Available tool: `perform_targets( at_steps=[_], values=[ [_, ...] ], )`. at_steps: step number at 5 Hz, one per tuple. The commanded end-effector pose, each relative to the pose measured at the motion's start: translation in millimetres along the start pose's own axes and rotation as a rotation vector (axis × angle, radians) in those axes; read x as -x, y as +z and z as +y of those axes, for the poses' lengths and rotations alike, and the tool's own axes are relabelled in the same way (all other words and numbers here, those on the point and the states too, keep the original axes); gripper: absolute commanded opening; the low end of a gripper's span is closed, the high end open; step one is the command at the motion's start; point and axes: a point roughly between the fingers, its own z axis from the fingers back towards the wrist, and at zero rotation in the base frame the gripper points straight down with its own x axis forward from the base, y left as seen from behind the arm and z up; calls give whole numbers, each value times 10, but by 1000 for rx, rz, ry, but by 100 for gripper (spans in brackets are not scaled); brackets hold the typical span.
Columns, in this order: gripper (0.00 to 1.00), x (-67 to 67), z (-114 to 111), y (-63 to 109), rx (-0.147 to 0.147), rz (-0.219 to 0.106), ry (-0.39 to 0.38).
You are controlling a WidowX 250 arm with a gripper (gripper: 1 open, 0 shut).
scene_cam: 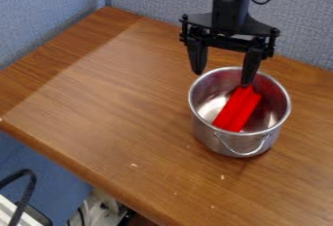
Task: Put the red object in the metal pot
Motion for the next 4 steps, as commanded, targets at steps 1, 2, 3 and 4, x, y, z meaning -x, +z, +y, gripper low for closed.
perform_targets(
  at_steps=[1,2,3,4],
  values=[
    [100,-70,-37,345,43,-73,-27],
    [100,-16,-91,508,61,-90,-80],
    [100,121,-73,400,59,-106,-96],
    [100,232,-58,281,55,-109,-103]
  ],
)
